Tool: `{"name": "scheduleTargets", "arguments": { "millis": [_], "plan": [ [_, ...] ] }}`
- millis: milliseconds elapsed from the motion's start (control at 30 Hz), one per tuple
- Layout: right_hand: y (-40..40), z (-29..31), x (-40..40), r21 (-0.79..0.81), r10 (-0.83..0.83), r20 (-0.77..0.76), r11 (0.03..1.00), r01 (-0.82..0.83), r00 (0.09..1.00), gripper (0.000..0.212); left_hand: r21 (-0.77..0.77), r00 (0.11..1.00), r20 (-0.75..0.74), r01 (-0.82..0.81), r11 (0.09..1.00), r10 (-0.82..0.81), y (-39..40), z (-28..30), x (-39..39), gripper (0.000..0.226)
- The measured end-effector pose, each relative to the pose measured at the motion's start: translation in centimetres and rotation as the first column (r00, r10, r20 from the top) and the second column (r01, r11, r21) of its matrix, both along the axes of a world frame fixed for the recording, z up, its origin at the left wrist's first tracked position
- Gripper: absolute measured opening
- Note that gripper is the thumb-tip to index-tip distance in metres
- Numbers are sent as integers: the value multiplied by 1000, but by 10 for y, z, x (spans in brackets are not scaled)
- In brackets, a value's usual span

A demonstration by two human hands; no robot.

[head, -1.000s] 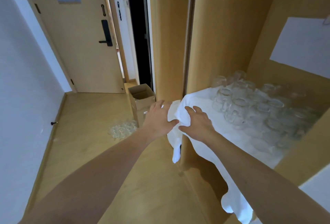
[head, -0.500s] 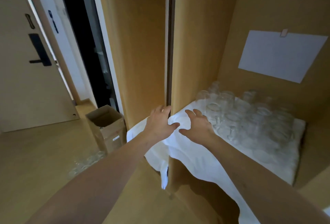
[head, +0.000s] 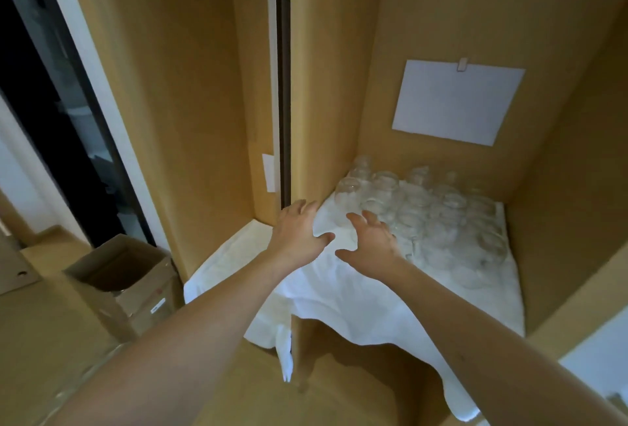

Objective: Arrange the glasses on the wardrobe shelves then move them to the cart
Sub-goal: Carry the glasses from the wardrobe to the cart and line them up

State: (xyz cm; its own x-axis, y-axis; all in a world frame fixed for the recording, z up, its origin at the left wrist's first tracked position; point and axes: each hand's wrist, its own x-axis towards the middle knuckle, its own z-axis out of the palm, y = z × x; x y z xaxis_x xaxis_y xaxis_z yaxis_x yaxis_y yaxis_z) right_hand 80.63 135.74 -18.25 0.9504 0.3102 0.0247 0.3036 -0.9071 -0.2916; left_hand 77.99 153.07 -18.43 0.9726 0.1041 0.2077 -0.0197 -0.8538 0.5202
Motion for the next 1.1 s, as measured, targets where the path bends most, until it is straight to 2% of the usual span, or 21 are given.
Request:
{"name": "scheduleTargets", "arguments": {
  "millis": [167,433,633,733,1100],
  "plan": [
    [-30,-1,15,-18,-120,-16,993,120,993,84,-46,995,19,99,994,-98,-25,-3,30,73],
    [-77,1,68,-12,-225,37,974,225,974,84,-21,975,54,219,976,-218,-69,1,96,70],
    [-109,5,119,41,-270,46,963,268,962,83,95,967,79,236,967,-243,-99,5,155,75],
    [-123,12,147,55,-297,73,954,294,952,81,53,959,57,273,961,-276,-114,9,185,75],
    [-173,21,226,147,-351,30,928,343,936,77,93,936,23,348,933,-351,-161,26,274,75]
  ]
}}
